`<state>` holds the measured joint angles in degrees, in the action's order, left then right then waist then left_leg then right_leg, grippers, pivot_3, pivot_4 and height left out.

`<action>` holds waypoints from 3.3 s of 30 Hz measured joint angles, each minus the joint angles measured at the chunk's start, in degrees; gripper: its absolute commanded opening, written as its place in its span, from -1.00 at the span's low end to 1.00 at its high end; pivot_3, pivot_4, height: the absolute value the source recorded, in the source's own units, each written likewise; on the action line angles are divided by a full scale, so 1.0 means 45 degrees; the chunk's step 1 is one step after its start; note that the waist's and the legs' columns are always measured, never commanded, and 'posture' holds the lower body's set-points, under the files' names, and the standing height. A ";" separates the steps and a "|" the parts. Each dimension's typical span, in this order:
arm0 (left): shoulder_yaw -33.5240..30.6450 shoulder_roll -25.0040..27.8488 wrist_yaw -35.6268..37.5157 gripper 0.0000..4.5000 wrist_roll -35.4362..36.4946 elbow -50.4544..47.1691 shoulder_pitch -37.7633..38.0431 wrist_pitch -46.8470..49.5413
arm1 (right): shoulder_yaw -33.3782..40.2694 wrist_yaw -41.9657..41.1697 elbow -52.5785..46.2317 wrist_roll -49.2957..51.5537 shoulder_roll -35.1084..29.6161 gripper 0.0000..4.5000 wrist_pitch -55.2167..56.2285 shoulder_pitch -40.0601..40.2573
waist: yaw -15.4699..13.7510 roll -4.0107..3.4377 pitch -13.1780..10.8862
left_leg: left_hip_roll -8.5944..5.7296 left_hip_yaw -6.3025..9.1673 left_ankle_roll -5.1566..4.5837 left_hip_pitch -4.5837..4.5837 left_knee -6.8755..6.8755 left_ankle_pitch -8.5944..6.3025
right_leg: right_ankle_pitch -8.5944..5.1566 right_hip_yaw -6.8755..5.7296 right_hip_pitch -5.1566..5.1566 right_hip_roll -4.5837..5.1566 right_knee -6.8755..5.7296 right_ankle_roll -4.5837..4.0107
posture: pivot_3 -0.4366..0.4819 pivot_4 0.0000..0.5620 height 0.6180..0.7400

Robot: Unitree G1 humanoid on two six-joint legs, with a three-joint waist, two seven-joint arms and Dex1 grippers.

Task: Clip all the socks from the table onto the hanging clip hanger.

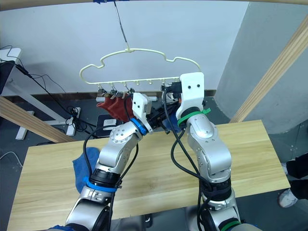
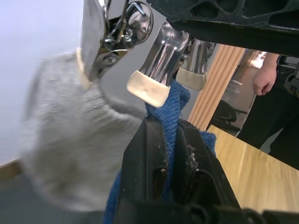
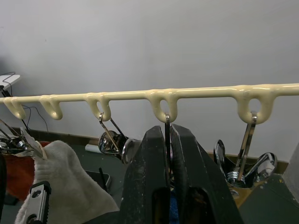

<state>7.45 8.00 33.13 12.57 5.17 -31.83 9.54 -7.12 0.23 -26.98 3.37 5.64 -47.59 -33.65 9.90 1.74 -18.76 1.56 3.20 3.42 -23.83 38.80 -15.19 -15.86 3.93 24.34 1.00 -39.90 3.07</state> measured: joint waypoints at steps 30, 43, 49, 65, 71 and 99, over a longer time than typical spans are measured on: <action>0.0055 0.0591 0.0591 0.29 -0.0279 -0.0020 0.0312 -0.0273 | -0.0319 -0.2170 -0.3999 0.1529 -0.2654 0.28 -0.1156 0.2030 | -0.0002 0.0001 0.0000 | -0.0008 0.0002 0.0000 0.0001 0.0001 0.0000 | -0.0001 -0.0003 -0.0004 -0.0018 0.0003 0.0001 | -0.67 -0.01 1.00; 0.0001 0.2163 0.2178 0.29 0.0792 -0.2250 0.1383 0.1106 | 0.0306 -0.1662 -0.4556 0.0909 -0.3518 0.28 -0.0172 0.2773 | 0.0004 0.0001 0.0001 | -0.0003 0.0001 0.0002 0.0004 0.0000 0.0001 | -0.0001 0.0003 -0.0004 -0.0023 0.0001 0.0001 | -0.65 -0.03 1.00; -0.0434 0.3253 0.2832 0.29 0.1785 -0.3667 0.1804 0.2329 | 0.0354 -0.1142 -0.4010 0.0349 -0.3632 0.28 -0.0131 0.2820 | -0.0022 0.0002 0.0001 | 0.0002 0.0003 0.0002 0.0006 0.0000 0.0001 | -0.0001 0.0005 -0.0005 -0.0024 0.0001 0.0001 | -0.63 -0.05 1.00; -0.0972 0.4184 0.3310 0.29 0.3201 -0.5073 0.1823 0.3360 | 0.0727 -0.0576 -0.2159 -0.0004 -0.2979 0.28 -0.0388 0.2060 | -0.0053 0.0002 0.0001 | 0.0003 0.0000 0.0002 0.0004 0.0000 0.0001 | -0.0001 0.0006 -0.0004 -0.0022 0.0004 0.0000 | -0.60 -0.07 1.00; -0.0969 0.4181 0.3299 0.29 0.3201 -0.5074 0.1728 0.3376 | 0.0503 -0.0510 -0.1445 -0.0098 -0.2715 0.28 -0.0334 0.1585 | -0.0048 0.0002 0.0002 | 0.0002 0.0003 0.0002 0.0007 0.0001 0.0002 | 0.0000 0.0003 -0.0004 -0.0022 -0.0003 -0.0001 | -0.59 -0.09 1.00; -0.0871 0.4154 0.3332 0.29 0.3044 -0.4935 0.1408 0.3275 | 0.0752 0.0294 0.0066 -0.0740 -0.1451 0.28 0.0493 0.0503 | -0.0037 0.0002 0.0003 | 0.0008 0.0000 0.0002 0.0006 0.0002 0.0002 | 0.0001 0.0006 -0.0003 -0.0015 -0.0007 -0.0001 | -0.59 -0.06 1.00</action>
<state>3.53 26.70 48.13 26.27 -17.04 -25.50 24.28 -3.74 1.55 -26.68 0.04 -0.89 -45.37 -31.39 9.73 1.75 -18.74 1.59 3.20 3.43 -23.81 38.80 -15.19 -15.86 3.96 24.33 0.94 -39.93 3.06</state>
